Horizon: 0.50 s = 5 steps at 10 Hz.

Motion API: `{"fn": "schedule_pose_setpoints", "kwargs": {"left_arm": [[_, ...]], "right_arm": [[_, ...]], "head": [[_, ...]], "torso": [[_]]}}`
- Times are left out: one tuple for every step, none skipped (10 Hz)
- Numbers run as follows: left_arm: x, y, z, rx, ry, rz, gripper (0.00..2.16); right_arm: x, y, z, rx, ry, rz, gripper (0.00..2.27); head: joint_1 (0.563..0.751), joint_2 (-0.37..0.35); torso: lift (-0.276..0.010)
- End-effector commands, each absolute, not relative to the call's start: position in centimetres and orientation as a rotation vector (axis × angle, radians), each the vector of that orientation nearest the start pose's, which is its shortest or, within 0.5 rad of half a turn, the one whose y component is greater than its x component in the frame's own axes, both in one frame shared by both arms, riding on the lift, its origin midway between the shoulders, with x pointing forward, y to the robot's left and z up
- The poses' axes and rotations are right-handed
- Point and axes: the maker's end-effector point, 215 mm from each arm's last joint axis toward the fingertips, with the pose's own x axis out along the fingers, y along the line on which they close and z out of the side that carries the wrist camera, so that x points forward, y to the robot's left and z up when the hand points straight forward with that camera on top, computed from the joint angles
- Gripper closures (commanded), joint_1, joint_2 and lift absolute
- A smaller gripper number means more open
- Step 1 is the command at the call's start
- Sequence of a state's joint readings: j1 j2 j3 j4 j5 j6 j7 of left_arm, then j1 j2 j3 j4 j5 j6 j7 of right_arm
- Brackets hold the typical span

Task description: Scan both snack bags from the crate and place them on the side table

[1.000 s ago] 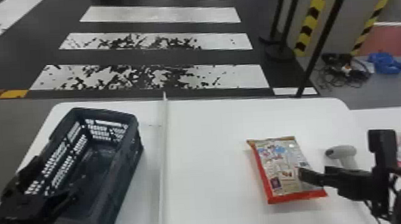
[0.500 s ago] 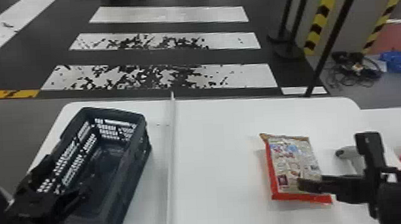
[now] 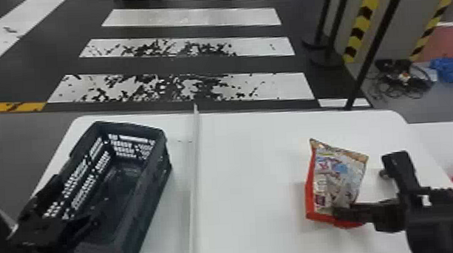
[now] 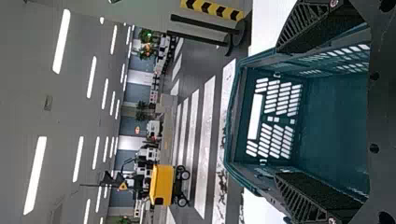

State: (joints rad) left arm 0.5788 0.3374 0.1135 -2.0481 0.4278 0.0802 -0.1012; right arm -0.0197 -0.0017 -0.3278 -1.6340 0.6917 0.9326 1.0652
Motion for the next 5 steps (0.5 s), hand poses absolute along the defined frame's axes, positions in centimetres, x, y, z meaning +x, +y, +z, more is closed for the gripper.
{"fn": "schedule_pose_setpoints", "kwargs": {"left_arm": [[42.4,29.1,-36.9,-0.087,0.169,-0.156,0.05],[42.4,29.1,-36.9,-0.087,0.169,-0.156,0.05],[42.5,29.2,-36.9,-0.086,0.168,-0.155,0.05],[42.5,29.2,-36.9,-0.086,0.168,-0.155,0.05],[42.5,29.1,-36.9,-0.087,0.169,-0.156,0.05]], "right_arm": [[43.1,-32.0,-54.9,-0.017,0.999,0.358,2.23],[42.8,-32.2,-54.6,-0.048,0.981,0.365,2.23],[43.1,-33.1,-52.6,-0.069,0.938,0.344,2.23],[43.5,-33.6,-50.5,-0.085,0.890,0.331,2.23],[44.0,-34.6,-48.2,-0.084,0.839,0.306,2.23]], "head": [[0.695,-0.042],[0.695,-0.041],[0.695,-0.041],[0.695,-0.044],[0.695,-0.054]], "torso": [[-0.098],[-0.098],[-0.098],[-0.098],[-0.098]]}}
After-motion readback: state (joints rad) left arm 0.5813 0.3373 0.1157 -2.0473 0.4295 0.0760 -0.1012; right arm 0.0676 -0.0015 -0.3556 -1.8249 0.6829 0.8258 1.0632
